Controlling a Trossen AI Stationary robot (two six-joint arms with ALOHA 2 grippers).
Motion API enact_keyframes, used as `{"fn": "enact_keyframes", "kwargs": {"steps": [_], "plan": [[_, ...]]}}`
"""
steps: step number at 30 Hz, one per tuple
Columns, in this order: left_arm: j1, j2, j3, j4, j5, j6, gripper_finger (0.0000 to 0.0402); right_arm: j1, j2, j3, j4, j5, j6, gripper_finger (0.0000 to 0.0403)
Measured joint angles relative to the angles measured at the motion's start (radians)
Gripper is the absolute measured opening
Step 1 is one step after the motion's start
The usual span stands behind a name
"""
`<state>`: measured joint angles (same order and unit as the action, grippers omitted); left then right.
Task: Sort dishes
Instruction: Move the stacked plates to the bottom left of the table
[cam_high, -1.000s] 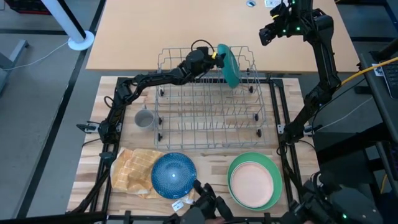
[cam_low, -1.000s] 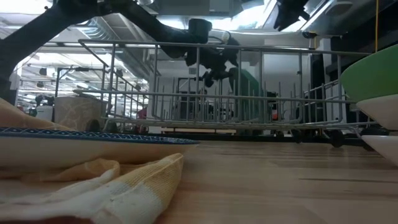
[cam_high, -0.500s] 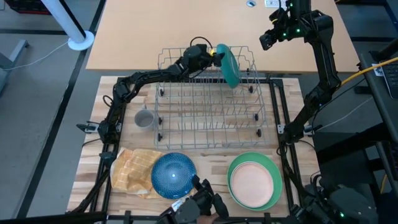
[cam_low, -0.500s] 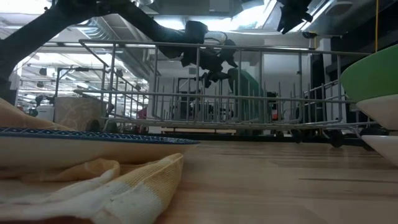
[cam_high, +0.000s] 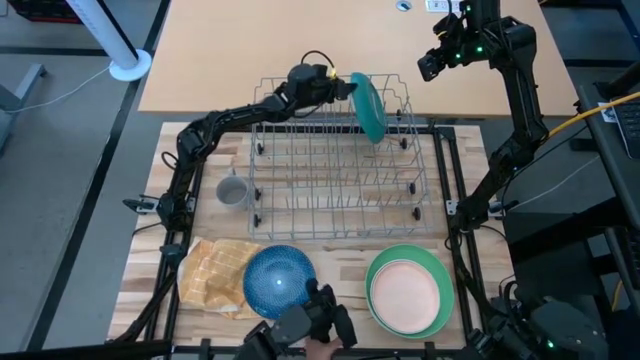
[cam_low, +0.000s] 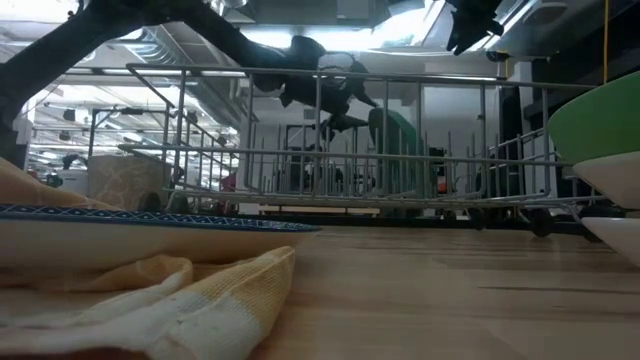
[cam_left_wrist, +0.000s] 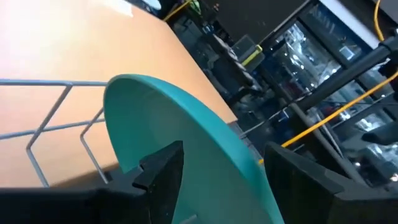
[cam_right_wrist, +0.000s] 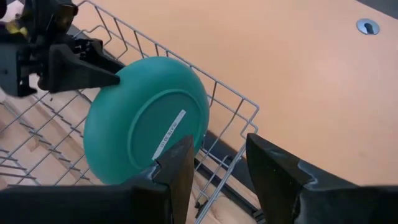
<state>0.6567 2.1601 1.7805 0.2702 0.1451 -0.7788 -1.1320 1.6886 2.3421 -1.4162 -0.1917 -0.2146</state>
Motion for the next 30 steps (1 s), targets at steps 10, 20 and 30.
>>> {"fn": "enact_keyframes", "kwargs": {"steps": [10, 20, 30], "plan": [[0.088, 0.000, 0.000, 0.002, 0.256, -0.104, 0.0212, 0.000, 0.000, 0.000, 0.000, 0.000, -0.003, 0.0152], [0.089, 0.002, -0.001, 0.320, 0.767, -0.203, 0.0212, 0.000, 0.000, 0.000, -0.005, 0.000, -0.003, 0.0152], [-0.021, 0.000, -0.001, 1.048, 0.902, -0.616, 0.0211, 0.000, 0.000, 0.000, -0.154, -0.014, -0.035, 0.0152]]}}
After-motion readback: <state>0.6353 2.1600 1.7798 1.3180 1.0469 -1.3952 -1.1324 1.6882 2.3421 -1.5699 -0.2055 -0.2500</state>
